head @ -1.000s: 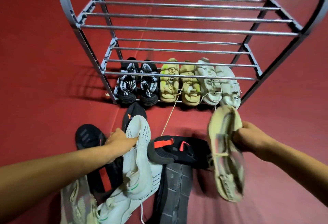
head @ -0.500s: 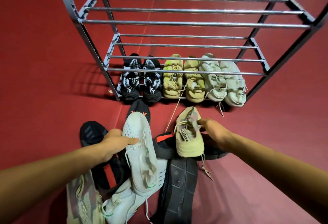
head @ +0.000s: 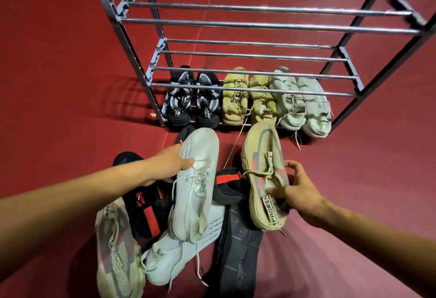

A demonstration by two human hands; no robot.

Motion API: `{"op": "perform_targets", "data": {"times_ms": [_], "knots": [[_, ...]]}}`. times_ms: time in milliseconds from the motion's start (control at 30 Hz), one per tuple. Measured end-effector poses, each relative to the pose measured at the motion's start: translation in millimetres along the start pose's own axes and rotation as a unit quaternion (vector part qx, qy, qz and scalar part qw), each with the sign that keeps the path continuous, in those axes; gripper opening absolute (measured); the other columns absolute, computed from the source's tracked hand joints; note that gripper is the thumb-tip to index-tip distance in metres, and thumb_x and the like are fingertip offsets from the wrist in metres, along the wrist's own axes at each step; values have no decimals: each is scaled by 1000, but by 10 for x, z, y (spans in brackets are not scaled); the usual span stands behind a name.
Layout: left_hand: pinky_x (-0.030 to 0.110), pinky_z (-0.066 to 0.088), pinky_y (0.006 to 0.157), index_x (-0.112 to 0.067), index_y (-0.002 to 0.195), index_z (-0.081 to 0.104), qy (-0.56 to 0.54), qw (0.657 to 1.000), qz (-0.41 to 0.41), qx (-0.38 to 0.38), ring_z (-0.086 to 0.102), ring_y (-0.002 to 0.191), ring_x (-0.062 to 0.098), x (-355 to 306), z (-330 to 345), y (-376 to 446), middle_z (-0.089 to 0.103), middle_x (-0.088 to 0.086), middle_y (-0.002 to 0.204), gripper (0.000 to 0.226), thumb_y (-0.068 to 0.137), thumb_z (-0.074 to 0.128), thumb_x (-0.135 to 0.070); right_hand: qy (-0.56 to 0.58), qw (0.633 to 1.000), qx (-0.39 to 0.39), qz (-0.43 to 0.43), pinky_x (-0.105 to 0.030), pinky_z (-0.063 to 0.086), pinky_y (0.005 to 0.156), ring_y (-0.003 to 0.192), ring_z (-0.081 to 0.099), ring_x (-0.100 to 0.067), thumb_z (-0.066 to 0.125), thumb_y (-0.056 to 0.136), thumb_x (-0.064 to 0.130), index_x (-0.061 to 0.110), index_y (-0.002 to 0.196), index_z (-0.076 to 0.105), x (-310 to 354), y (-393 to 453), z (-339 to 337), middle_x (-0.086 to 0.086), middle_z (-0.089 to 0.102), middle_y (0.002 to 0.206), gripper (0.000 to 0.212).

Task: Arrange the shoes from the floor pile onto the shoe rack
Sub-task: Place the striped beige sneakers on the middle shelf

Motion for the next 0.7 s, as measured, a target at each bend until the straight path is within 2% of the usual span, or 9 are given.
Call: {"op": "perform_targets", "data": {"times_ms": [33, 100, 200, 333, 400, 500, 567, 633, 700], "knots": [[43, 61, 78, -21, 105, 58, 7, 1000, -9, -11, 68, 96, 21, 21, 1, -1, 70, 3, 105, 9, 98, 63, -24, 8, 1000, 2, -6, -42, 51, 55, 63, 63, -31, 72, 79, -17, 25, 130, 40, -5, -56, 4, -21, 68, 106, 73], [46, 62, 79, -17, 111, 50, 33, 999, -25, -34, 70, 93, 25, 91, -65, 27, 68, 8, 107, 27, 93, 68, -26, 21, 1000, -2, -20, -47, 50, 61, 69, 62, -34, 71, 79, -18, 23, 129, 43, 19, -104, 1, -20, 71, 102, 71], [40, 54, 86, -14, 127, 47, 207, 977, -28, -32, 67, 101, 29, 242, -78, 19, 67, 9, 115, 51, 88, 67, -41, 39, 998, -34, -23, -32, 44, 46, 54, 57, -25, 71, 82, -13, 21, 127, 47, 96, -136, -15, -15, 70, 89, 61], [38, 46, 87, -17, 133, 50, 367, 929, 37, -38, 58, 116, 33, 247, -77, -31, 61, 11, 123, 44, 99, 52, -44, 53, 996, -61, -28, -30, 43, 46, 52, 54, -22, 71, 87, -3, 21, 122, 50, 156, -81, -60, -9, 66, 87, 48], [42, 48, 93, -16, 132, 49, 386, 918, 14, -88, 58, 119, 35, 264, -250, -79, 59, 13, 127, 46, 98, 48, -47, 52, 996, -73, -27, -28, 43, 42, 49, 55, -20, 72, 87, -1, 18, 123, 50, 148, -50, -110, -10, 66, 85, 46], [44, 51, 89, -10, 122, 48, 431, 880, -83, -184, 60, 115, 37, 316, -667, -208, 56, 16, 130, 47, 96, 48, -49, 47, 995, -82, -25, -28, 43, 39, 47, 55, -17, 72, 87, -3, 14, 125, 50, 94, -24, -152, -11, 65, 83, 46], [34, 53, 82, -16, 130, 46, 430, 875, -179, -133, 64, 111, 28, 635, -845, -341, 54, 6, 137, 56, 94, 50, -59, 41, 995, -84, -21, -29, 43, 43, 50, 54, -20, 72, 86, -2, 13, 121, 52, 31, -40, -176, -12, 65, 80, 43], [24, 53, 79, -32, 136, 46, 357, 891, -278, 38, 65, 106, 14, 1386, -830, -368, 47, -10, 143, 71, 83, 54, -79, 35, 996, -82, -15, -27, 42, 43, 49, 52, -20, 71, 86, -2, 12, 118, 54, -44, -54, -191, -13, 65, 77, 39], [39, 42, 108, -32, 154, 34, 276, 895, -314, 153, 46, 139, 19, 2432, -723, -169, 26, -7, 162, 111, 65, 52, -95, 39, 996, -81, -12, -28, 42, 44, 50, 53, -22, 70, 86, -2, 10, 118, 54, -100, -59, -185, -14, 65, 77, 38]]}}
Point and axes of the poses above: each hand's wrist, its own y-axis towards the middle knuckle, its own z-axis out of the palm, x = y × z, the point moved 6 cm from there along y, towards the middle knuckle
